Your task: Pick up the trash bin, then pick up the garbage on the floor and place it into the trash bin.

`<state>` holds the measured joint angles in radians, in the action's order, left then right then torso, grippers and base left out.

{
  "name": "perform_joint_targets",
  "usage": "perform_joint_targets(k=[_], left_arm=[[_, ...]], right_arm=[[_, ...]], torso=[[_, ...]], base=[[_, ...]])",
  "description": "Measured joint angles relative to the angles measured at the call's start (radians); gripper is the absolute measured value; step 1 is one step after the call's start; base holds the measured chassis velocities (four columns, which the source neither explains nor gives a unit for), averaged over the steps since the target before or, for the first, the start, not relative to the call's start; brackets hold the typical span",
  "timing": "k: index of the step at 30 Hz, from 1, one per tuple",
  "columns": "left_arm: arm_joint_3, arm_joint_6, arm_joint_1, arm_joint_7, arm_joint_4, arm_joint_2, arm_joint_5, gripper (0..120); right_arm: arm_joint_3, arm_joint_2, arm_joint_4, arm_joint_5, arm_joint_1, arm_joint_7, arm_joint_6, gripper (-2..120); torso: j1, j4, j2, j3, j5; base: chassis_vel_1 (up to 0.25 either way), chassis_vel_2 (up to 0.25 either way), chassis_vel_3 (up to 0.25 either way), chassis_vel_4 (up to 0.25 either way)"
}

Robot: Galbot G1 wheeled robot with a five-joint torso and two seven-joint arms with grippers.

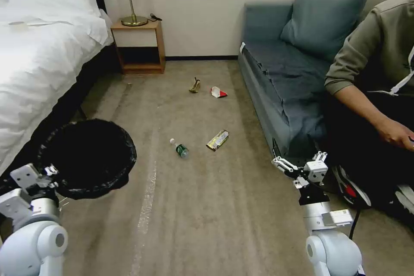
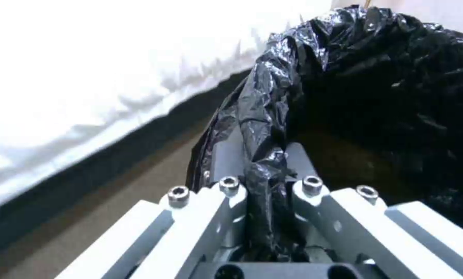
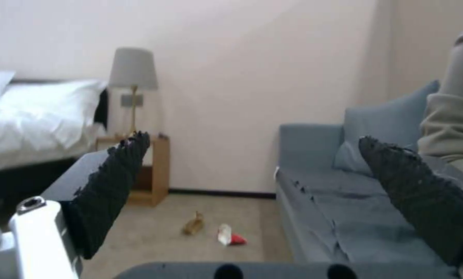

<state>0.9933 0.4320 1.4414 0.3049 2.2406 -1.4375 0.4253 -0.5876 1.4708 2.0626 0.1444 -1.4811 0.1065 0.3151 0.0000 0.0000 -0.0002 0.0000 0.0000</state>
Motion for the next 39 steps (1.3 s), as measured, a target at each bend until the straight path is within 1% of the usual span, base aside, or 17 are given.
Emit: perform_joint_targets(k=[1,3,9,11,14,21,27,39], left_arm=[[0.005,0.002,0.002,-0.002,0.008,0.000,-0.002,5],[0.010,0.005,0.003,-0.002,0.011,0.001,-0.002,5],[0.017,0.005,0.003,-0.002,0.002,0.001,0.000,5],[0.014,0.003,0.003,-0.003,-0.005,-0.001,0.001,5],[0.008,-0.001,0.007,-0.008,-0.009,-0.005,-0.001,5],[0.007,-0.004,0.008,-0.009,-0.009,-0.006,-0.006,5],[0.009,-0.019,0.018,-0.016,-0.009,-0.011,-0.011,5],[0.013,-0.025,0.031,-0.031,-0.011,-0.013,0.004,5]], right_arm=[[0.010,0.000,0.002,0.000,0.007,-0.022,0.006,100],[0.014,-0.001,0.006,-0.002,0.011,-0.032,0.008,100],[0.016,-0.003,0.011,-0.027,0.014,-0.034,0.018,100],[0.012,-0.002,0.011,-0.051,0.012,-0.033,0.024,100],[-0.006,0.002,-0.003,-0.116,0.011,-0.034,0.056,100],[-0.013,0.006,-0.007,-0.102,0.005,-0.013,0.061,100],[-0.024,0.011,-0.002,-0.072,-0.011,0.051,0.061,100],[-0.039,0.014,-0.007,-0.071,-0.020,0.071,0.066,100]], torso=[[0.000,0.0000,0.000,0.000,0.0001],[0.000,0.0000,0.000,0.000,0.0000],[0.000,0.0000,0.000,0.000,0.0000],[0.000,-0.0001,0.000,0.000,-0.0002],[0.000,-0.0001,0.000,0.000,-0.0001],[0.000,-0.0001,0.000,0.000,-0.0001],[0.000,-0.0001,0.000,0.000,0.0000],[0.000,-0.0001,0.000,0.000,-0.0001]], base=[[0.000,0.000,0.000,0.000],[0.000,0.000,0.000,0.000],[0.000,0.000,0.000,0.000],[0.000,0.000,0.000,0.000],[0.000,0.000,0.000,0.000],[0.000,0.000,0.000,0.000],[0.000,0.000,0.000,0.000],[-0.003,0.003,0.006,-0.003]])
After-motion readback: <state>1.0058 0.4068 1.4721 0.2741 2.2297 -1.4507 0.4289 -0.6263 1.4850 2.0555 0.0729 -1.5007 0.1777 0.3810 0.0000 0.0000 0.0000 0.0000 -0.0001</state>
